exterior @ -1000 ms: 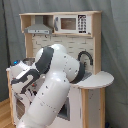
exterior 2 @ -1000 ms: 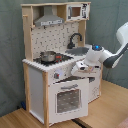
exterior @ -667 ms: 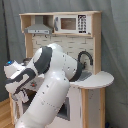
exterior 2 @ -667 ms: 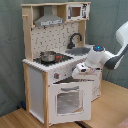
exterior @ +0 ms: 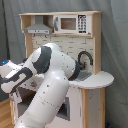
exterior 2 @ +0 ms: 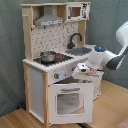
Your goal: Play with the kitchen
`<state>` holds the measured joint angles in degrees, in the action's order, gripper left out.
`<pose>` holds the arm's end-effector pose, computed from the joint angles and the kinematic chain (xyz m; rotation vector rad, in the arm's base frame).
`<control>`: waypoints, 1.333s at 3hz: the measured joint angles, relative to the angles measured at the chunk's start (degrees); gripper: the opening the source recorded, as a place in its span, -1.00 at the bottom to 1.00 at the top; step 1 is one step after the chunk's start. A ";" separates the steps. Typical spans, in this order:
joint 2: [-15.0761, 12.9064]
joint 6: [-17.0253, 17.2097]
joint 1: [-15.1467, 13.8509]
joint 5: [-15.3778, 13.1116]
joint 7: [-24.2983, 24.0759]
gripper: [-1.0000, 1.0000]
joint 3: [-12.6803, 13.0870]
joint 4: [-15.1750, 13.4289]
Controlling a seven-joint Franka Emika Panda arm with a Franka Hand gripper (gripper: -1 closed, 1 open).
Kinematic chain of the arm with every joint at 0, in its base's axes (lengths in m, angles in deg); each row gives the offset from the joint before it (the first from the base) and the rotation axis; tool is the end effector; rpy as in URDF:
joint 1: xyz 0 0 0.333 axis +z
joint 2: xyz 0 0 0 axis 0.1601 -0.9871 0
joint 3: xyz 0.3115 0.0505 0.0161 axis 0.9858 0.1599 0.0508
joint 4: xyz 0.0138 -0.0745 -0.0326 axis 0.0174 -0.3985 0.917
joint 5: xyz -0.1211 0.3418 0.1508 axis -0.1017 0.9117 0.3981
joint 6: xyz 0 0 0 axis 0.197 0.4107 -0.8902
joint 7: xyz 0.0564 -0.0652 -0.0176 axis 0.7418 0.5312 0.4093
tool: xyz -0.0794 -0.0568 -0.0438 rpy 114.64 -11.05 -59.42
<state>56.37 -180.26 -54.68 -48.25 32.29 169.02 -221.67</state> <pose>0.2999 0.3895 0.3643 1.8113 2.2169 0.3584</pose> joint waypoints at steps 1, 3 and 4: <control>0.00 0.00 2.53 0.11 -5.13 -1.00 -0.10 -0.89; 0.03 0.08 7.05 0.25 -16.53 -1.00 -0.04 -1.11; 0.09 0.33 9.07 0.24 -22.01 -1.00 -0.01 -1.11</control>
<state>56.45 -179.93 -45.62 -48.00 10.28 169.01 -222.78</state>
